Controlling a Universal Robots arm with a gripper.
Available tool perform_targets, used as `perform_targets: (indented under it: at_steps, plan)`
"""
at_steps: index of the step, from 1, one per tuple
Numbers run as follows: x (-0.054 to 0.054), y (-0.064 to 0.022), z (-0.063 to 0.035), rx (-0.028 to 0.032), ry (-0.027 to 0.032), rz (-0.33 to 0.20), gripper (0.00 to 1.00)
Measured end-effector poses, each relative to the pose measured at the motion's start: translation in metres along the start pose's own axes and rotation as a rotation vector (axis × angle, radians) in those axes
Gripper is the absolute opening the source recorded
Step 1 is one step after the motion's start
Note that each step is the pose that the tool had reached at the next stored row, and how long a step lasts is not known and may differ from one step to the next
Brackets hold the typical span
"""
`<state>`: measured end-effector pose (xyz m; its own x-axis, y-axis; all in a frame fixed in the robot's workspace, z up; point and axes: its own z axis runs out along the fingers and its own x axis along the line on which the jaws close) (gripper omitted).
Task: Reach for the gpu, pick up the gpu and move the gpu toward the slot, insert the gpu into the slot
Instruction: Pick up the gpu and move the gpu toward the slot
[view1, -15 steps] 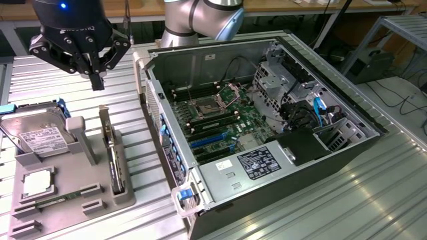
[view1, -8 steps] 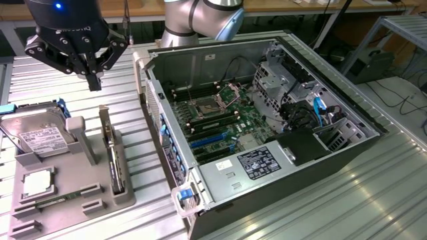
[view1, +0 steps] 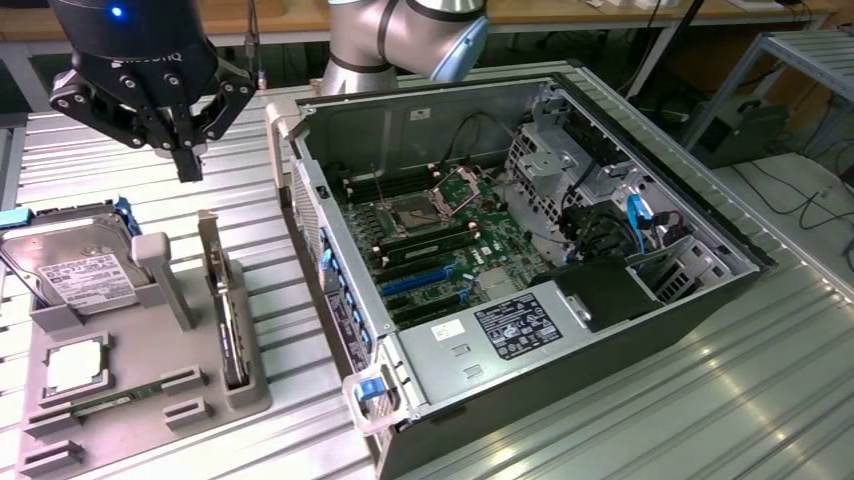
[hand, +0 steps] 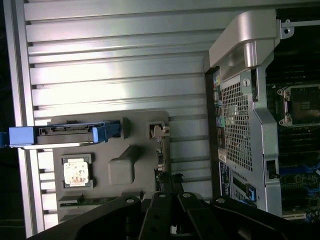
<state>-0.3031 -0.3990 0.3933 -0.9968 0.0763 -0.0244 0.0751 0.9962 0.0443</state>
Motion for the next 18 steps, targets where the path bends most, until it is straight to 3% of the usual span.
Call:
perform_targets:
  at_steps: [5, 7, 8, 12, 18]
  plan:
    - [0.0000, 0.0000, 0.0000, 0.0000, 0.0000, 0.000, 0.17]
    - [0.0000, 0.0000, 0.0000, 0.0000, 0.0000, 0.000, 0.30]
    - [0.0000, 0.0000, 0.0000, 0.0000, 0.0000, 0.000, 0.30]
    - [0.0000, -0.0002, 0.0001, -0.0003, 0.0003, -0.009, 0.48]
    - [0.0006, -0.0051, 0.0010, -0.0001, 0.0029, -0.027, 0.48]
